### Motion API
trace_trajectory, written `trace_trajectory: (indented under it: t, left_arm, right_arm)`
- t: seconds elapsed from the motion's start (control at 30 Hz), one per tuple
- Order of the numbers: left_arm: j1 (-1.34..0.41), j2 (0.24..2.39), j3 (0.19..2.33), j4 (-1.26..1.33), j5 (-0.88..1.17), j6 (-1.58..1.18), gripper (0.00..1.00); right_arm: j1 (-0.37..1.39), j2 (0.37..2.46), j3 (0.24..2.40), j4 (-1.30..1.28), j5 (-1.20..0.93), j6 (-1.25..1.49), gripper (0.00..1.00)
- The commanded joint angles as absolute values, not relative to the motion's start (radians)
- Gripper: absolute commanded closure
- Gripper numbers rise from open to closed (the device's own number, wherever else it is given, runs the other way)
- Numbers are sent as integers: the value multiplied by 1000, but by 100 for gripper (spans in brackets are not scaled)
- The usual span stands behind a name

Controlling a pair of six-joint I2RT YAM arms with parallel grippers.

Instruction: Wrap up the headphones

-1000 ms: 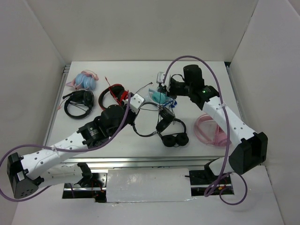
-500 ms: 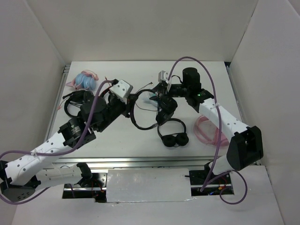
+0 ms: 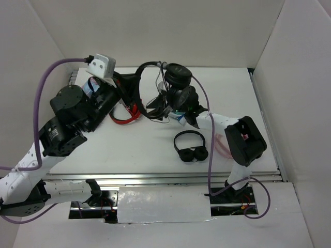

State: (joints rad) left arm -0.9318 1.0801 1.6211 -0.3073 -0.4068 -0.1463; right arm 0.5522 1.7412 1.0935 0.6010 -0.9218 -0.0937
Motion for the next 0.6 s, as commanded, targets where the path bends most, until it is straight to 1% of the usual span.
trace_trajectory:
  t: [0.0,0.07,0.1,0.13,0.2,0.27,0.33,0.43,0.47,0.5,0.53,0.57]
  left_arm:
    - [-927,1107,1747,-293,-457,-155,100]
    - [-927,1130,1822,-308,-475,-152,100]
    - [-925,1137,1857,-311,-476,-134,100]
    - [-927,1141,1871,-313,-479,-127,100]
    - [-927,1152,1890,-302,-521,-109,100]
    - [-927,1166,1913,-287,-605,-97,100]
    - [-927,1180,1930,-272,-673,-89,100]
    - [-890,1209,1930,-244,-781,-87,100]
    - [-859,1213,1927,-247,-793,-115,100]
    - [-830,1222,1925,-261,-760,-136,100]
    - [-745,1235,1925,-285,-734,-185,100]
    - [-700,1242,1927,-302,-704,-213,100]
  right_arm:
    - [569,1825,1114,802,-888,38,49]
    - [574,1861,1121,818,-910,73,59]
    - [586,1879,1114,856,-908,86,74]
    - [591,1885,1105,883,-905,98,85]
    - [603,1885,1078,904,-907,115,97]
    - [603,1861,1045,888,-917,112,100]
    - [604,1823,1000,893,-916,109,100]
    - [615,1698,837,850,-875,60,100]
    - [621,1619,806,797,-835,40,100]
    - [626,1580,767,778,-803,34,100]
    - [638,1501,697,747,-776,28,100]
    - [646,1458,662,733,-720,32,100]
